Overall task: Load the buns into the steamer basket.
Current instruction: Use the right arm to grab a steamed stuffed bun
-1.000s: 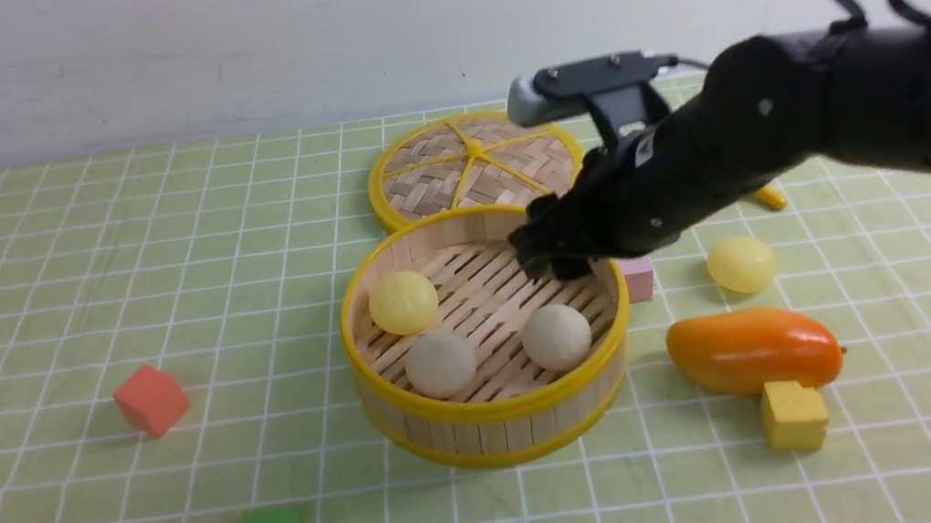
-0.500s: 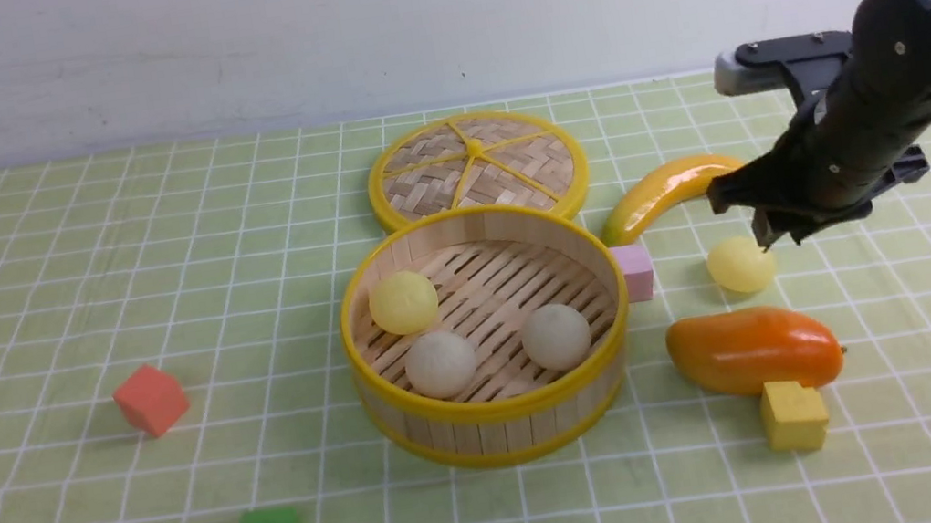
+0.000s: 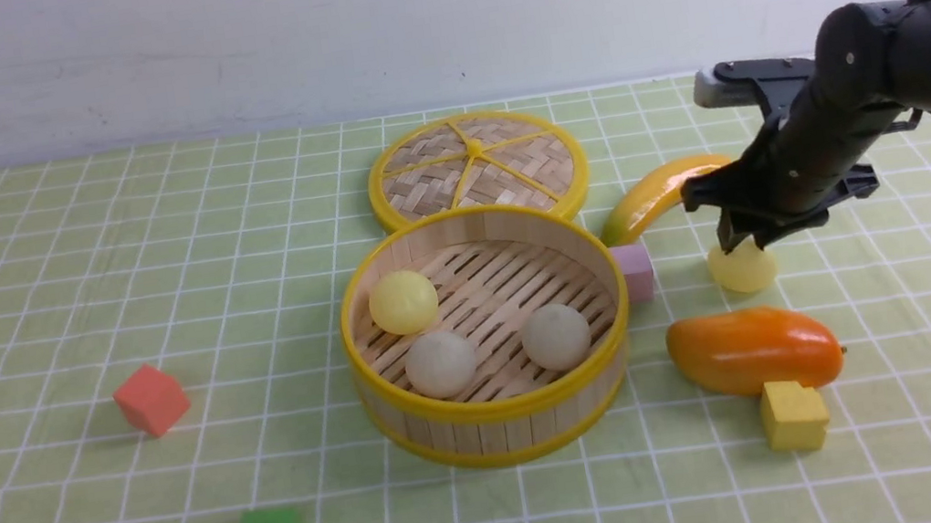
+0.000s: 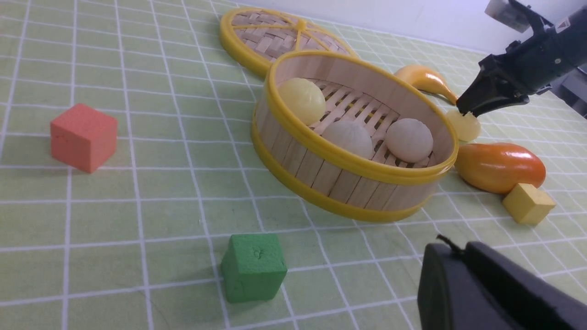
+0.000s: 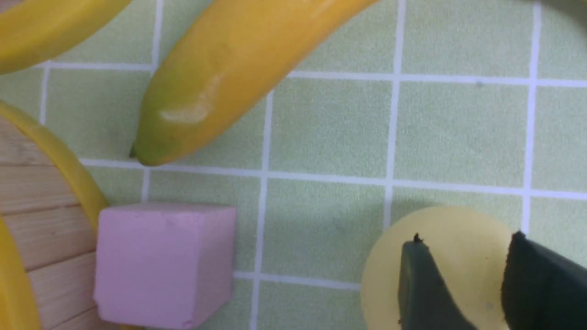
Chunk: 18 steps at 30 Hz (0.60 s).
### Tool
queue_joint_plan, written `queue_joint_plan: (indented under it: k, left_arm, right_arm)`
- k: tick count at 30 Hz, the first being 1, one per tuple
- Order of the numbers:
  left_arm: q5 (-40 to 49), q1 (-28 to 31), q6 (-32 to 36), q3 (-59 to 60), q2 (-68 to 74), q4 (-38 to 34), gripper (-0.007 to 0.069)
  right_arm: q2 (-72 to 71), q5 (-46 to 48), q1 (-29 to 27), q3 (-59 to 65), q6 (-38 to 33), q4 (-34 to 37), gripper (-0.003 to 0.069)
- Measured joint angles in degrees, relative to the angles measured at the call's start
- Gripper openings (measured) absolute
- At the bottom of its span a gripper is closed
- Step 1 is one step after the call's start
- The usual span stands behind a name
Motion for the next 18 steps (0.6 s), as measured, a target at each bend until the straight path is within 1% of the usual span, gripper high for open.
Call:
queue_joint_plan:
  k: [5,7,8,9,12,13,15,18]
  left_arm:
    - [0.0,0.0,0.0,0.0,0.0,0.0,0.0038]
    - [0.0,0.0,0.0,0.0,0.0,0.0,0.0039]
    - [0.0,0.0,0.0,0.0,0.0,0.0,0.0039]
    - [0.0,0.0,0.0,0.0,0.0,0.0,0.0039]
    - [0.0,0.0,0.0,0.0,0.0,0.0,0.0043]
    - [0.0,0.0,0.0,0.0,0.0,0.0,0.0044]
    - [0.0,0.0,0.0,0.0,0.0,0.0,0.0048]
    - [0.0,0.0,0.0,0.0,0.0,0.0,0.0051]
  right_arm:
    - [0.45,-0.44,-0.18,-0.11,0.0,-0.02,0.0255]
    - [0.47,-0.61,-0.18,-0.11,0.0,-0.02,0.0219]
    - [0.47,-0.61,-0.18,-0.11,0.0,-0.02,0.0215]
    - [0.47,-0.61,-0.18,-0.11,0.0,-0.02,0.0197]
    - [0.47,-0.61,-0.18,-0.11,-0.39,-0.02,0.0085]
    - [0.47,-0.41,-0.18,-0.11,-1.0,-0.02,0.0032]
    - [0.47,-0.12,-0.18,-0.11,-1.86,-0.02,0.0001]
    - [-0.54,0.85,-0.18,-0.11,-3.45,-0.02,-0.0004]
